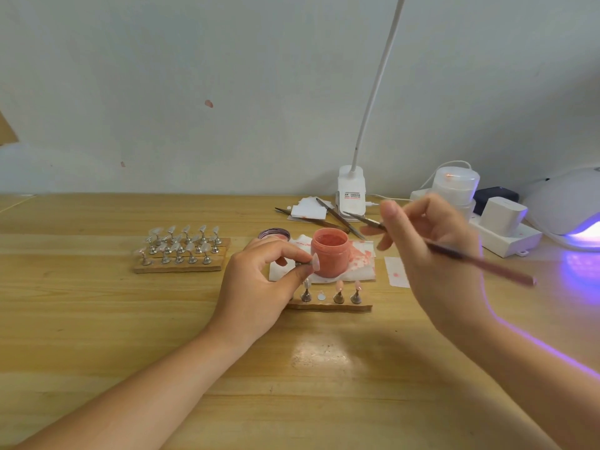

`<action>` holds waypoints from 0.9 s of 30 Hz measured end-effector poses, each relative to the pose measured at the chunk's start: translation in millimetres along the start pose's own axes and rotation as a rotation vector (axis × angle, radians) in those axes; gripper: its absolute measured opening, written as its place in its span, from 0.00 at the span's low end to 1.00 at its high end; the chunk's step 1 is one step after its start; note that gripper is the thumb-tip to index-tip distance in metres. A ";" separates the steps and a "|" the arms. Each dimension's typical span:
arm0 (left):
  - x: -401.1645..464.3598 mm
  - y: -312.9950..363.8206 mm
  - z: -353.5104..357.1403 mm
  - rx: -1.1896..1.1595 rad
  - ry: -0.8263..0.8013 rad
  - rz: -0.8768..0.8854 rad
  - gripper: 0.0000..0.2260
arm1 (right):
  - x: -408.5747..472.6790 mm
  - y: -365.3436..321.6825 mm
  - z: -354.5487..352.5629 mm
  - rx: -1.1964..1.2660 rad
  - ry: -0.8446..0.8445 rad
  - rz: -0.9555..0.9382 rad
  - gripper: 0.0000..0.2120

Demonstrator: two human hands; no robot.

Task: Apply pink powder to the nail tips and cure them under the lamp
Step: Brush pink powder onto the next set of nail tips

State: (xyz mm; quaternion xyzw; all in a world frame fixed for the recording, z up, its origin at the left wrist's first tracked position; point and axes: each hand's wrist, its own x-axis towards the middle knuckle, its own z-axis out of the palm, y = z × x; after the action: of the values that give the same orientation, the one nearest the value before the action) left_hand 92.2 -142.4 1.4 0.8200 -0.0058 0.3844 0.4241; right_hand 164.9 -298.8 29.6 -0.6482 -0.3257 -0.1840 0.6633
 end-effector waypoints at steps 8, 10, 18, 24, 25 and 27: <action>0.7 -1.1 0.1 -0.017 0.012 -0.031 0.13 | 57.1 6.9 11.2 -0.220 -0.138 0.086 0.25; 0.6 -1.5 -0.1 -0.018 0.015 -0.028 0.13 | 64.9 9.9 17.1 -0.281 -0.194 0.098 0.25; 0.6 -0.6 -1.0 -0.007 0.017 -0.018 0.13 | 72.9 23.6 34.3 -0.610 -0.350 0.119 0.23; 0.4 0.2 -1.2 -0.023 0.014 -0.022 0.12 | 61.7 31.8 41.7 -0.724 -0.404 0.151 0.22; 0.3 0.4 -1.0 -0.027 0.014 -0.024 0.12 | 62.4 31.7 40.5 -0.718 -0.400 0.155 0.23; 0.2 0.0 -0.9 -0.035 0.016 -0.026 0.12 | 67.0 29.5 36.2 -0.675 -0.359 0.167 0.24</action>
State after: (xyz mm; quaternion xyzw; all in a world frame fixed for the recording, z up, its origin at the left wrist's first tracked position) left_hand 91.8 -141.7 1.9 0.8093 0.0016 0.3851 0.4435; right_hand 225.8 -248.6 50.8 -0.8761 -0.3039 -0.1100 0.3578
